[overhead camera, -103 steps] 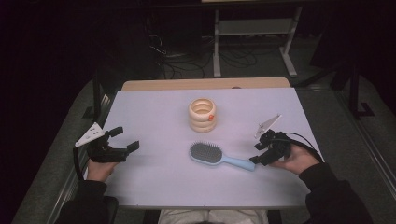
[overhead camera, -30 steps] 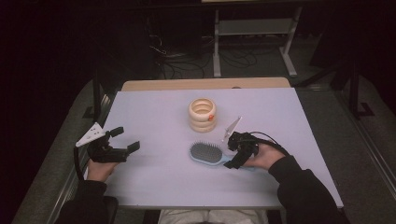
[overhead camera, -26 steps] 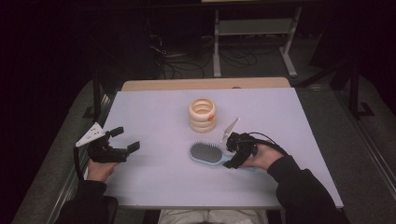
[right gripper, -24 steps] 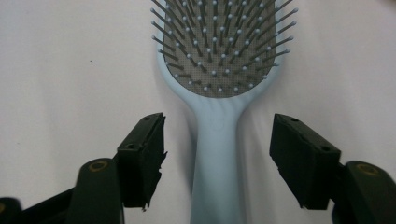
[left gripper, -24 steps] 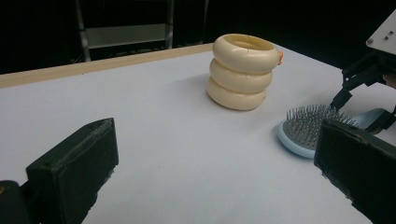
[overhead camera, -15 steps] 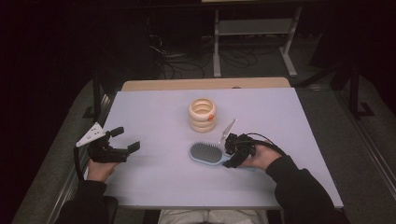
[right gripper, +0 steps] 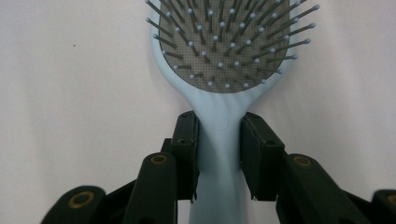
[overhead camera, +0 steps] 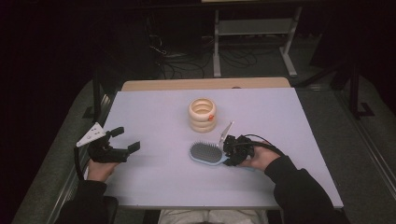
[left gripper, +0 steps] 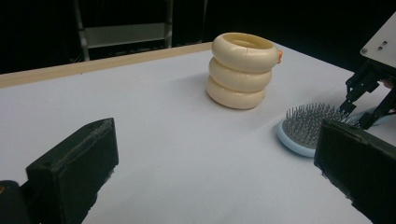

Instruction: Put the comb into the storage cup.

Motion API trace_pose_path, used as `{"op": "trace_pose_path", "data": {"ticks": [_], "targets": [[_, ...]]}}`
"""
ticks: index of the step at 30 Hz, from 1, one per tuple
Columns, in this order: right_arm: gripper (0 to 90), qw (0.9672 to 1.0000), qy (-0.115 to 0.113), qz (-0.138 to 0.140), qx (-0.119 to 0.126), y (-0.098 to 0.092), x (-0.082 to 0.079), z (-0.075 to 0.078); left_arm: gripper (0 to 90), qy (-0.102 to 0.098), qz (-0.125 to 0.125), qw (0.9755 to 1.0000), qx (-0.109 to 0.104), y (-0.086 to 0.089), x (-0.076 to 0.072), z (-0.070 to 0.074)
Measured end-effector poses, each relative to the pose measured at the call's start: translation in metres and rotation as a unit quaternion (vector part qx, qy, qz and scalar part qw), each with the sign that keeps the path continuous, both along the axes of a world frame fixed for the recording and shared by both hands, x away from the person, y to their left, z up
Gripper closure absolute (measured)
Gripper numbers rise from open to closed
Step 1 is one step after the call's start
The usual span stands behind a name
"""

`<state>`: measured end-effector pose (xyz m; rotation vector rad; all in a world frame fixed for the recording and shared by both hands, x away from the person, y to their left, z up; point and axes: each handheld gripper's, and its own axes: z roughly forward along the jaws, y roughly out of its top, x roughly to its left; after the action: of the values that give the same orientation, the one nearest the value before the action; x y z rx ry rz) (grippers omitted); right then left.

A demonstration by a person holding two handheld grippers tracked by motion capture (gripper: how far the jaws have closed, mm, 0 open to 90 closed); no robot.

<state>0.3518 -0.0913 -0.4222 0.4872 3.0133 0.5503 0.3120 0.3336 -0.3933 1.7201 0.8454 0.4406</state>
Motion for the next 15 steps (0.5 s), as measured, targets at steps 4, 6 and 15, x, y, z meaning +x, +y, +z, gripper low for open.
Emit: {"op": "trace_pose_path", "data": {"ticks": [4,6,15], "targets": [[68.2,1.0,-0.005,-0.002,-0.004,0.0001,-0.001,0.0005,0.0,0.0,0.0,1.0,0.001,-0.0002,-0.0001,0.0],[68.3,1.0,-0.003,-0.003,-0.004,0.0002,-0.001,0.0007,0.0,0.0,-0.001,1.0,0.001,-0.0004,-0.0001,-0.0001],[68.4,1.0,0.0,-0.003,0.006,-0.0005,-0.0024,0.0042,0.0,0.0,-0.001,1.0,0.001,-0.0004,-0.0001,0.0]]}}
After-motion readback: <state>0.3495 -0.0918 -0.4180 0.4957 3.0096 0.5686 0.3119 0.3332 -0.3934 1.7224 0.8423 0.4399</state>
